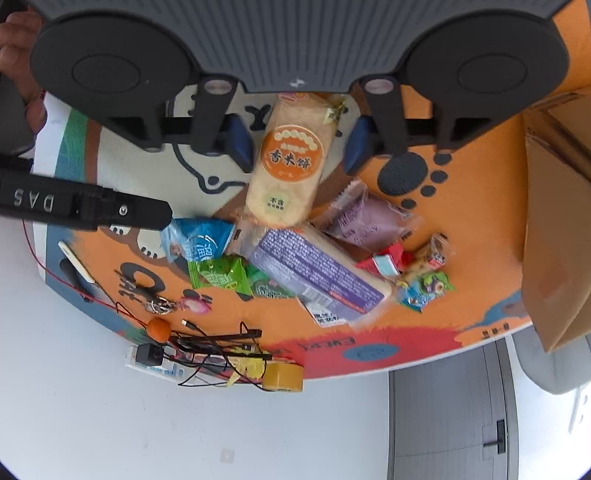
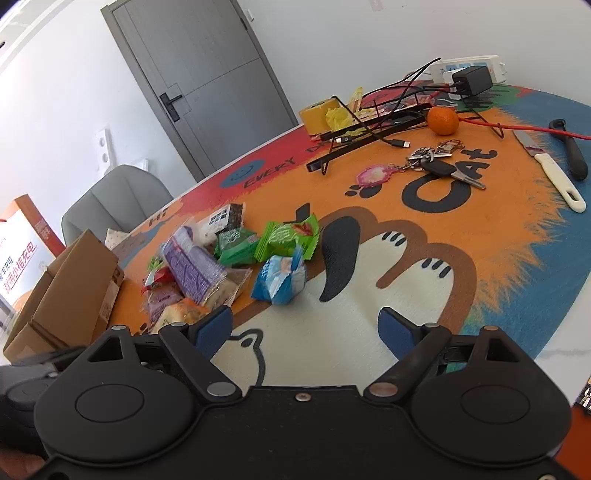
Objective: Organize snacks
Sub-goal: 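Close the left gripper on the cake bun packet, then carry the cake bun to the box while the right grasps a blue candy, then lower the cake bun into the box and open the left gripper, then move both open tools from the box back over the snack pile, then grasp the pink packet with the left gripper while the right grasps the green candy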
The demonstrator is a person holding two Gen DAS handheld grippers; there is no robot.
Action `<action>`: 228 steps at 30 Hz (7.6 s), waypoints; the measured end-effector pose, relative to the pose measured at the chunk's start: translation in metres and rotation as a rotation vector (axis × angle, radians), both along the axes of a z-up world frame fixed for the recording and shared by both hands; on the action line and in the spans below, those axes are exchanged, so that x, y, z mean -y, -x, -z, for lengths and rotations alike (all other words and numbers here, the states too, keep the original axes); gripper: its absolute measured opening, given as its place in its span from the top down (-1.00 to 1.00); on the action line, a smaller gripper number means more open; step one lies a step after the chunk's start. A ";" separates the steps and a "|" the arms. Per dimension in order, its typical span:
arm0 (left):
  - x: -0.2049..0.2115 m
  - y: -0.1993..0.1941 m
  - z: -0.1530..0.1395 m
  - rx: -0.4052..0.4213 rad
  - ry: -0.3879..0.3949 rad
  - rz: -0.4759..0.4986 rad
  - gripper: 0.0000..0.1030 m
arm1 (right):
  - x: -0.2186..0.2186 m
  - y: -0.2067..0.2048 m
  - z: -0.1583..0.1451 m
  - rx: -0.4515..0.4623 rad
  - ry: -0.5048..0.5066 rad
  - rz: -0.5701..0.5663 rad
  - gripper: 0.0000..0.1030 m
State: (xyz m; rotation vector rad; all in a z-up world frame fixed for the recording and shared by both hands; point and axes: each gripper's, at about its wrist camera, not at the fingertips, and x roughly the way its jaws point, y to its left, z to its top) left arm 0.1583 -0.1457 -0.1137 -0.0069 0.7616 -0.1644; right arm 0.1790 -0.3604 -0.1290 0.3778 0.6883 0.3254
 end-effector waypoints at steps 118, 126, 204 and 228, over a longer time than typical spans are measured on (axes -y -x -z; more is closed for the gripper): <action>-0.221 0.073 -0.093 0.235 0.221 -0.531 -0.58 | -0.203 0.008 -0.103 0.226 -0.042 -0.331 0.02; -0.199 0.066 -0.090 0.210 0.198 -0.492 -0.67 | -0.172 0.008 -0.092 0.196 -0.035 -0.260 -0.17; -0.043 -0.052 0.000 0.006 0.129 -0.271 -0.18 | -0.012 -0.063 -0.003 0.029 -0.036 -0.010 -0.69; -0.060 -0.033 -0.016 0.021 0.188 -0.267 0.48 | -0.031 -0.072 0.001 0.048 0.020 0.008 0.25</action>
